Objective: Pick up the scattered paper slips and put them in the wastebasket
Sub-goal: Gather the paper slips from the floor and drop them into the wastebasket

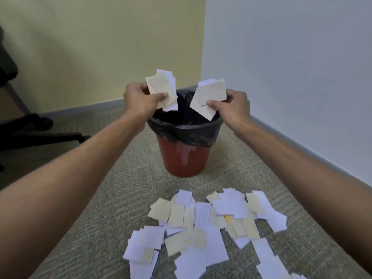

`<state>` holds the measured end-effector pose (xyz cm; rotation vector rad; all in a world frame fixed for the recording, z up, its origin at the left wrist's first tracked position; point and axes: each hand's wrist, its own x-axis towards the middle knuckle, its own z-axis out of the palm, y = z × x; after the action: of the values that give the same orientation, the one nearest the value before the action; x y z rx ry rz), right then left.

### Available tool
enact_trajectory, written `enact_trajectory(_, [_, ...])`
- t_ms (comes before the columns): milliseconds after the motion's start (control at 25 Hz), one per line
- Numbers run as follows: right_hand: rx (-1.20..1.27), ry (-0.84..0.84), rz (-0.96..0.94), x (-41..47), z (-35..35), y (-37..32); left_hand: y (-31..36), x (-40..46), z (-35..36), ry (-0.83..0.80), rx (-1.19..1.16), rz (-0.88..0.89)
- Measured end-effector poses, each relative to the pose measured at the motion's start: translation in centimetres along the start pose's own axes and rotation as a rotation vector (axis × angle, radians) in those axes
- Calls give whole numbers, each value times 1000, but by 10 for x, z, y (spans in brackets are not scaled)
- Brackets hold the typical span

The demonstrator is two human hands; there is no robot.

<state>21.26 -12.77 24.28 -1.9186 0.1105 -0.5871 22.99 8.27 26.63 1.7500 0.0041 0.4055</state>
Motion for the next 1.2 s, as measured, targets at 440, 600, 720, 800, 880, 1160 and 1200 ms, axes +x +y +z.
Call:
enact_trajectory(440, [-198, 37, -26, 26, 21, 28, -52, 31, 53, -75, 427, 72])
enact_trajectory(600, [-346, 82, -327, -41, 6, 63, -78, -24, 20, 131, 427, 344])
enact_trajectory(720, [-389, -86, -321, -102, 6, 113, -132, -79, 3, 90, 440, 291])
enact_trajectory(800, [-418, -261, -208, -142, 10, 149, -177, -115, -4, -67, 514, 169])
enact_trajectory(880, [-506, -465, -163, -172, 16, 177, -217, -143, -9, -259, 657, 58])
enact_trajectory(1160, [-767, -804, -248, -184, 53, 204, -259, -170, 6, -692, 1105, -71])
enact_trajectory(1200, [-778, -826, -267, -179, 59, 205, -261, -172, 12, -701, 1135, -81])
